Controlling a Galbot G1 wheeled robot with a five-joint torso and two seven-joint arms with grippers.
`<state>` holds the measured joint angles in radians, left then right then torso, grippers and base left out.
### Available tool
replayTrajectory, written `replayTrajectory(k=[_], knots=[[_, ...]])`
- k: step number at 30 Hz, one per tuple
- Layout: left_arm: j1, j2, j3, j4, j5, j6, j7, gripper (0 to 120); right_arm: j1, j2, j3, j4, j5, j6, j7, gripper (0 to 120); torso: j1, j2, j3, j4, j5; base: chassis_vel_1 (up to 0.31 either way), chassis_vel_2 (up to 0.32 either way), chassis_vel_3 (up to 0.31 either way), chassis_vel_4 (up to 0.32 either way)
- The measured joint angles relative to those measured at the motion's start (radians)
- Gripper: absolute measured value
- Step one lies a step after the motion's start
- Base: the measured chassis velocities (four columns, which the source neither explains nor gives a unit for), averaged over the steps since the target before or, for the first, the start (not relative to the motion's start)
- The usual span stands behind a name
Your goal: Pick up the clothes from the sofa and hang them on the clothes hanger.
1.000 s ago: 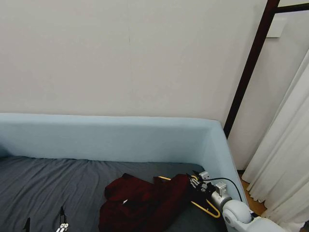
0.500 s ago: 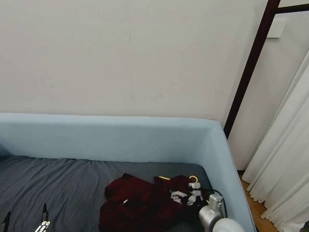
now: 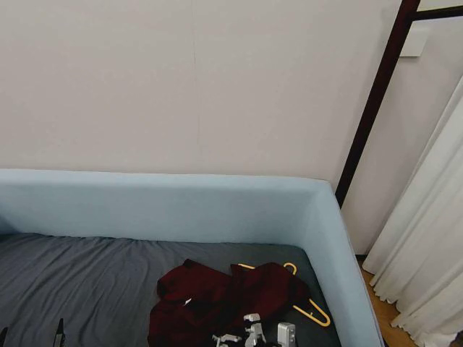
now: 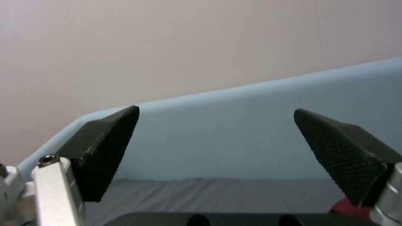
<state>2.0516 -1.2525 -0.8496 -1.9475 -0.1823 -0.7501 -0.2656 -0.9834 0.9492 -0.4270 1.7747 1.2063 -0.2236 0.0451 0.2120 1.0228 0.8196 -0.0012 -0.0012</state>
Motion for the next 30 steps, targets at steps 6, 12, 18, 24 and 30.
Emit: replayTrajectory(k=[6,12,18,24,30], knots=[[0.073,-0.032,-0.035,-0.043,0.019,-0.013,0.005,98,0.067,0.066,-0.083,-0.081,0.005,0.015,-0.047,100,0.000,0.000,0.000,0.0001,0.0005,0.000,0.000,0.000,0.000],[0.119,-0.057,-0.066,-0.081,0.022,-0.015,0.009,97,0.114,0.160,-0.117,-0.224,-0.025,0.033,-0.063,100,0.000,0.000,0.000,0.0002,0.0004,0.000,0.000,0.000,0.000],[0.149,-0.080,-0.080,-0.112,0.028,-0.016,0.010,97,0.130,0.184,-0.134,-0.330,-0.036,0.048,-0.078,100,0.000,0.000,0.000,-0.0001,0.0003,0.000,0.000,0.000,0.000],[0.118,-0.073,-0.085,-0.108,0.044,0.007,-0.003,97,0.126,0.201,-0.103,-0.360,-0.037,0.050,-0.077,100,0.000,0.000,0.000,-0.0001,0.0003,0.000,0.000,0.000,0.000],[0.097,-0.068,-0.097,-0.130,0.053,0.024,-0.018,98,0.132,0.231,-0.076,-0.395,-0.033,0.036,-0.062,100,0.000,0.000,0.000,0.0000,0.0003,0.000,0.000,0.000,0.000]])
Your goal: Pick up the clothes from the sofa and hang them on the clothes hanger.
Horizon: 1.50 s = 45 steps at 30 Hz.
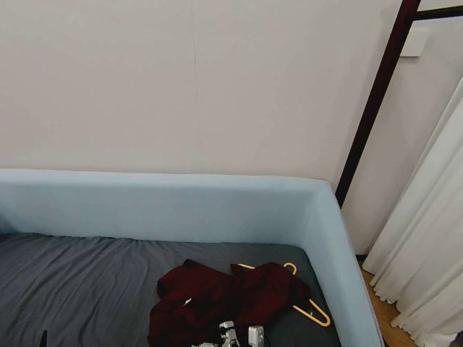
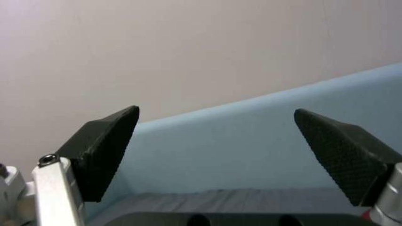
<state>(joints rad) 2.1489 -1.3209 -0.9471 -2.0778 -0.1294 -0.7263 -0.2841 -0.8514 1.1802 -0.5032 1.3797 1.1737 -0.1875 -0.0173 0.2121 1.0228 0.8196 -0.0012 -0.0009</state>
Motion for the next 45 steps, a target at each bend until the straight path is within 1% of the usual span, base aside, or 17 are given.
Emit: replayTrajectory(k=[6,10,13,14,15,20,21,24,26,29,30,34,35,38,39,41,45], knots=[[0.007,-0.001,-0.013,-0.026,-0.007,0.003,-0.001,97,-0.031,0.011,-0.019,-0.007,-0.023,-0.001,0.005,100,0.000,0.000,0.000,-0.0002,0.0000,0.000,0.000,0.000,0.000],[0.011,-0.006,-0.020,-0.032,-0.011,0.003,-0.003,97,-0.045,0.042,-0.005,-0.003,-0.017,0.001,0.011,99,0.000,0.000,0.000,0.0001,0.0000,0.000,0.000,0.000,0.000],[0.019,-0.006,-0.029,-0.044,-0.011,0.002,-0.003,97,-0.049,0.067,0.013,-0.024,-0.014,0.003,0.015,97,0.000,0.000,0.000,0.0002,0.0000,0.000,0.000,0.000,0.000],[0.020,-0.006,-0.034,-0.050,-0.012,0.002,-0.003,97,-0.051,0.069,0.015,-0.031,-0.014,0.006,0.016,93,0.000,0.000,0.000,0.0001,0.0001,0.000,0.000,0.000,0.000],[0.020,-0.006,-0.034,-0.050,-0.012,0.002,-0.003,97,-0.051,0.069,0.015,-0.031,-0.014,0.006,0.016,93,0.000,0.000,0.000,0.0001,0.0001,0.000,0.000,0.000,0.000],[0.030,-0.010,-0.046,-0.074,-0.015,0.001,-0.004,97,-0.072,0.082,0.041,-0.046,-0.014,0.020,0.017,72,0.000,0.000,0.000,-0.0001,0.0000,0.000,0.000,0.000,0.000],[0.030,-0.010,-0.046,-0.074,-0.015,0.001,-0.004,97,-0.072,0.082,0.041,-0.046,-0.014,0.020,0.017,72,0.000,0.000,0.000,-0.0001,0.0000,0.000,0.000,0.000,0.000],[0.031,-0.011,-0.047,-0.078,-0.011,0.003,-0.015,98,-0.084,0.104,0.083,-0.044,-0.009,0.021,0.022,58,0.000,0.000,0.000,0.0000,0.0000,0.000,0.000,0.000,0.000],[0.031,-0.011,-0.047,-0.079,-0.011,0.003,-0.015,98,-0.085,0.107,0.088,-0.044,-0.008,0.021,0.023,57,0.000,0.000,0.000,0.0000,0.0000,0.000,0.000,0.000,0.000],[0.031,-0.012,-0.046,-0.079,-0.009,0.004,-0.017,99,-0.091,0.129,0.127,-0.050,0.003,0.021,0.029,40,0.000,0.000,0.000,0.0000,0.0000,0.000,0.000,0.000,0.000],[0.031,-0.012,-0.046,-0.079,-0.009,0.004,-0.017,99,-0.091,0.129,0.127,-0.050,0.003,0.021,0.029,40,0.000,0.000,0.000,0.0000,0.0000,0.000,0.000,0.000,0.000],[0.033,-0.020,-0.036,-0.074,-0.003,-0.003,-0.017,99,-0.105,0.143,0.131,-0.070,-0.008,0.026,0.030,22,0.000,0.000,0.000,0.0000,0.0000,0.000,0.000,0.000,0.000],[0.033,-0.020,-0.036,-0.074,-0.003,-0.003,-0.017,99,-0.105,0.143,0.131,-0.070,-0.008,0.026,0.030,22,0.000,0.000,0.000,0.0000,0.0000,0.000,0.000,0.000,0.000],[0.033,-0.020,-0.034,-0.066,0.000,-0.011,-0.016,99,-0.111,0.158,0.132,-0.081,-0.015,0.035,0.030,7,0.000,0.000,0.000,0.0000,0.0000,0.000,0.000,0.000,0.000],[0.033,-0.020,-0.034,-0.066,0.000,-0.011,-0.016,99,-0.111,0.158,0.132,-0.081,-0.015,0.035,0.030,7,0.000,0.000,0.000,0.0000,0.0000,0.000,0.000,0.000,0.000],[0.033,-0.018,-0.035,-0.065,-0.001,-0.012,-0.016,99,-0.113,0.163,0.135,-0.082,-0.016,0.037,0.031,0,0.000,0.000,0.000,0.0000,0.0000,0.000,0.000,0.000,0.000],[0.032,-0.015,-0.035,-0.059,-0.004,-0.015,-0.016,99,-0.123,0.158,0.141,-0.067,-0.020,0.038,0.037,0,0.000,0.000,0.000,0.0001,0.0001,0.000,0.000,0.000,0.000]])
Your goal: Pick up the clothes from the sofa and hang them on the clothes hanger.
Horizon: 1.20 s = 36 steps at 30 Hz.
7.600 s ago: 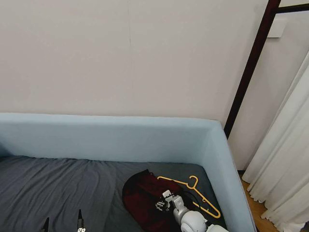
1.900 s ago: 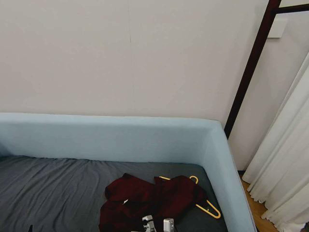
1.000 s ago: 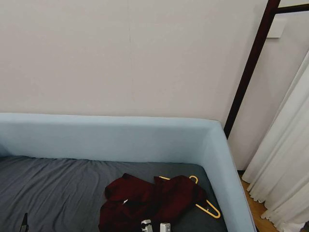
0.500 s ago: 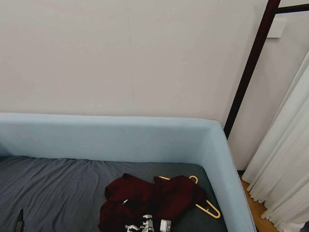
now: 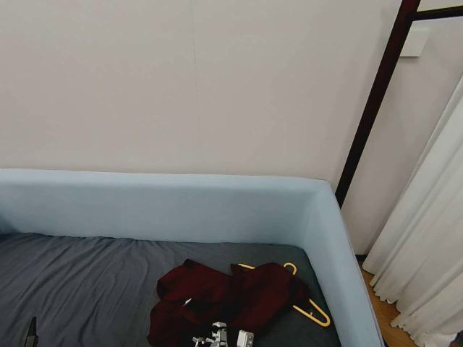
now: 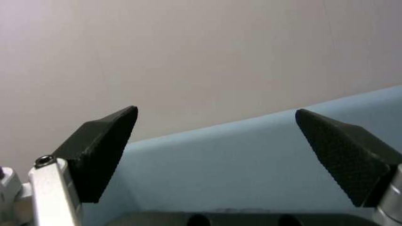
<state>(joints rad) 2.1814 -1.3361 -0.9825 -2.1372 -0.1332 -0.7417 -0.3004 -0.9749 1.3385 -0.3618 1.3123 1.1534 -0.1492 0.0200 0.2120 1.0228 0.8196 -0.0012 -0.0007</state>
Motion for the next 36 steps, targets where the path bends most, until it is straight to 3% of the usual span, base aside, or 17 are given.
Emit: replayTrajectory(k=[4,7,19,26,28,32,36], knots=[[-0.004,0.000,0.005,0.008,0.000,-0.002,0.000,99,-0.021,-0.024,0.008,0.053,0.012,-0.006,0.011,0,0.000,0.000,0.000,-0.0001,0.0000,0.000,0.000,0.000,0.000],[-0.006,-0.002,0.012,0.013,0.005,-0.002,0.001,99,-0.031,-0.033,0.019,0.079,0.029,-0.013,0.020,7,0.000,0.000,0.000,-0.0001,-0.0001,0.000,0.000,0.000,0.000],[-0.013,-0.006,0.050,0.012,0.037,0.016,0.000,99,-0.037,0.004,0.088,0.068,0.161,-0.040,0.085,54,0.000,0.000,0.000,-0.0001,-0.0001,0.000,0.000,0.000,0.000],[-0.018,-0.005,0.054,0.017,0.042,0.022,0.000,99,-0.041,0.038,0.096,0.043,0.168,-0.042,0.103,73,0.000,0.000,0.000,0.0000,0.0000,0.000,0.000,0.000,0.000],[-0.017,-0.008,0.053,0.021,0.042,0.018,-0.001,99,-0.054,0.034,0.110,0.055,0.168,-0.049,0.110,86,0.000,0.000,0.000,0.0000,0.0000,0.000,0.000,0.000,0.000],[-0.016,-0.011,0.050,0.033,0.039,0.006,-0.002,99,-0.071,0.001,0.120,0.102,0.183,-0.057,0.119,98,0.000,0.000,0.000,0.0000,0.0000,0.000,0.000,0.000,0.000],[-0.021,-0.013,0.054,0.041,0.038,0.000,-0.002,99,-0.092,-0.035,0.116,0.152,0.187,-0.064,0.126,100,0.000,0.000,0.000,-0.0001,0.0000,0.000,0.000,0.000,0.000]])
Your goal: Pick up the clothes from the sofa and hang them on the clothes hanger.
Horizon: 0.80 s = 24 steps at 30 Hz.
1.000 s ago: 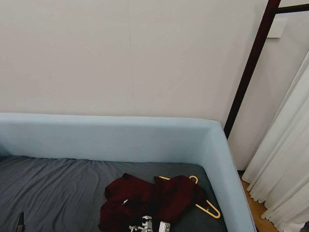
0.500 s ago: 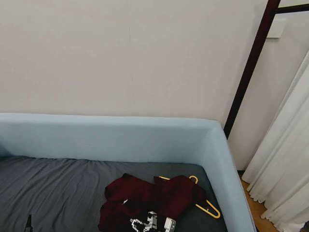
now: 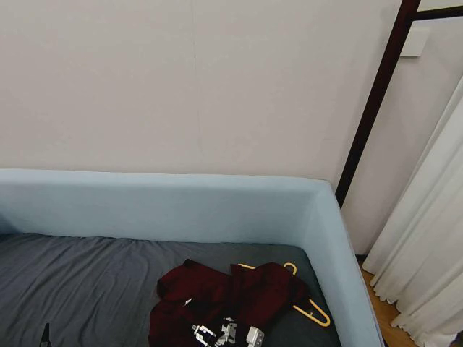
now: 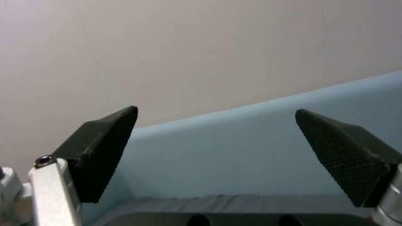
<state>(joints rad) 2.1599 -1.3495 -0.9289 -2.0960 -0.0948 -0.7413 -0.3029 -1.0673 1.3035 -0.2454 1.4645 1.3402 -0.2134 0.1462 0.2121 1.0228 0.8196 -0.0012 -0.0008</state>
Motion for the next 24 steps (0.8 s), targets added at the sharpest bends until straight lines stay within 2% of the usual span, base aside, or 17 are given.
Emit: replayTrajectory(k=[6,16,19,20,21,24], knots=[[-0.006,0.007,0.002,0.004,0.002,-0.001,0.000,99,-0.013,-0.019,-0.016,0.004,-0.009,-0.002,0.001,100,0.000,0.000,0.000,-0.0001,0.0000,0.000,0.000,0.000,0.000],[-0.001,0.011,-0.011,0.008,-0.003,-0.001,-0.001,99,0.011,0.052,-0.027,-0.076,-0.020,-0.002,0.000,100,0.000,0.000,0.000,0.0002,0.0000,0.000,0.000,0.000,0.000],[0.002,0.011,-0.018,0.004,-0.006,-0.001,-0.003,99,0.016,0.072,-0.024,-0.108,-0.023,0.002,-0.003,90,0.000,0.000,0.000,0.0000,0.0000,0.000,0.000,0.000,0.000],[0.003,0.011,-0.020,0.003,-0.007,-0.001,-0.003,99,0.017,0.075,-0.021,-0.115,-0.024,0.003,-0.005,84,0.000,0.000,0.000,0.0000,-0.0001,0.000,0.000,0.000,0.000],[0.003,0.011,-0.020,0.003,-0.007,-0.001,-0.003,99,0.017,0.075,-0.021,-0.115,-0.024,0.003,-0.005,84,0.000,0.000,0.000,0.0000,-0.0001,0.000,0.000,0.000,0.000],[0.002,0.010,-0.020,0.004,-0.007,-0.001,-0.004,99,0.021,0.082,-0.008,-0.123,-0.024,0.005,-0.006,72,0.000,0.000,0.000,0.0000,-0.0001,0.000,0.000,0.000,0.000]])
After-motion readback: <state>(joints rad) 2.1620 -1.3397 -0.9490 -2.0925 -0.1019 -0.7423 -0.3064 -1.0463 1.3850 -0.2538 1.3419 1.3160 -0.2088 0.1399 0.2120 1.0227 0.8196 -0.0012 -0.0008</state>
